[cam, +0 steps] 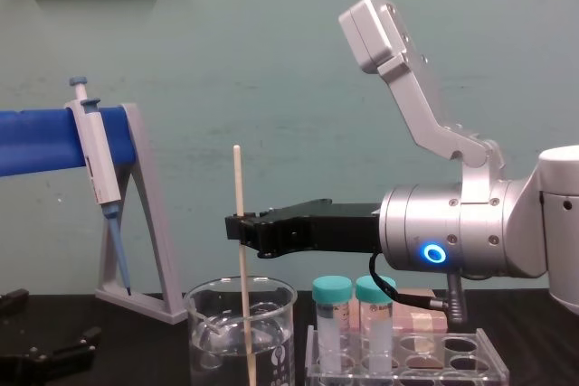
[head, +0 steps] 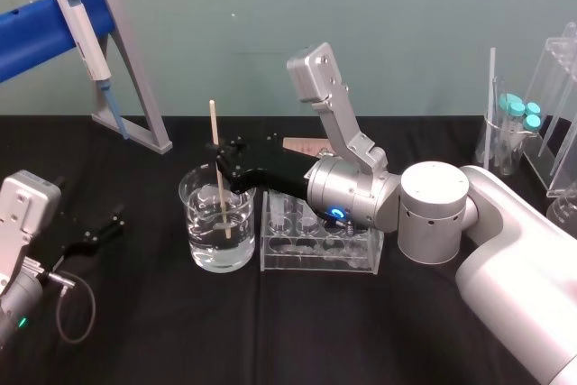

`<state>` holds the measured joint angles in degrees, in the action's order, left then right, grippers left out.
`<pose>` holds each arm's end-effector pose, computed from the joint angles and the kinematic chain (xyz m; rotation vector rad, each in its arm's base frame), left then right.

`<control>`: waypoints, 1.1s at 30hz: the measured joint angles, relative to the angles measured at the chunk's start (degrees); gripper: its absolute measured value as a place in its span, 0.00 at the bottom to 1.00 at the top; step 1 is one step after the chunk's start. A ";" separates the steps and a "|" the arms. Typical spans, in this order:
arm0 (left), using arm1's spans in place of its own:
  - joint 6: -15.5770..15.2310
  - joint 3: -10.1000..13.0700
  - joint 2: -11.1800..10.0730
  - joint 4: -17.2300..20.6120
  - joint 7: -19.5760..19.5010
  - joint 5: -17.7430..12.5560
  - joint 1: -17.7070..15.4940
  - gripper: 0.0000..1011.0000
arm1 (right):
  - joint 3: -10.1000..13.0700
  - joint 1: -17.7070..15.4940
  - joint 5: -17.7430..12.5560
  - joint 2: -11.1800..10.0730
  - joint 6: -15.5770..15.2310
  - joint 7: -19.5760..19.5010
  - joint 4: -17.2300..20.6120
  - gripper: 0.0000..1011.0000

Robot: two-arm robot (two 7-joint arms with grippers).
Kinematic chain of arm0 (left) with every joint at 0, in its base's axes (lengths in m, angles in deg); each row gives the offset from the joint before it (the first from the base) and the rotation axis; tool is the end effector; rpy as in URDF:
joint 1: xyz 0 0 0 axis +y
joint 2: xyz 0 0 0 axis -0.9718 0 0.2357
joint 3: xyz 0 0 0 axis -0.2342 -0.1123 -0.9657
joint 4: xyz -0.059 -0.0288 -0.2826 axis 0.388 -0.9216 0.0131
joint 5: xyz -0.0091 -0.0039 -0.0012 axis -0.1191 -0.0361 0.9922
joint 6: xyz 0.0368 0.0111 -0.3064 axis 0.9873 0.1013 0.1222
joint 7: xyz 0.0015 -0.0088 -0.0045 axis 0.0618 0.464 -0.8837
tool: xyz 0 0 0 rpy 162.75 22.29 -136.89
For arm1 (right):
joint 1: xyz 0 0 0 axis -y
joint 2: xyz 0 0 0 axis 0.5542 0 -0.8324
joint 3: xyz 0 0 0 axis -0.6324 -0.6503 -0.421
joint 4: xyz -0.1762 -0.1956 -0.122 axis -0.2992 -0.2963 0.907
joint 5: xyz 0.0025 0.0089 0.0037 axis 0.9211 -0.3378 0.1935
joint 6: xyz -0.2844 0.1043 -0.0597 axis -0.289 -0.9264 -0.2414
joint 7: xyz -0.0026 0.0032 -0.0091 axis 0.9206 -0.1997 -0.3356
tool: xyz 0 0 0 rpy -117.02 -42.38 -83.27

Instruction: Hold the thermometer with one hand and immerse one end into the beaker, then reinsert it into the test tube rack.

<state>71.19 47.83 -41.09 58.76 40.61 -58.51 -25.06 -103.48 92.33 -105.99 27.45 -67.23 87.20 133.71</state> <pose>0.3580 0.0826 -0.3023 0.3042 -0.2850 1.2479 0.4571 0.0846 -0.2116 -0.1306 -0.0131 -0.6292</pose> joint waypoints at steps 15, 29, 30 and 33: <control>0.00 0.00 0.00 0.00 0.00 0.00 0.00 0.99 | 0.00 0.00 0.00 0.00 0.00 0.01 0.00 0.05; 0.00 0.00 0.00 0.00 0.00 0.00 0.00 0.99 | 0.00 0.00 0.00 0.00 0.00 0.00 0.00 0.05; 0.00 0.00 0.00 0.00 0.00 0.00 0.00 0.99 | 0.00 0.00 0.00 0.00 0.00 0.00 0.00 0.05; 0.00 0.00 0.00 0.00 0.00 0.00 0.00 0.99 | 0.00 0.00 0.00 0.00 0.00 0.01 0.00 0.05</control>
<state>71.19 47.83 -41.09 58.76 40.61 -58.51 -25.06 -103.48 92.32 -105.99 27.45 -67.23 87.20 133.71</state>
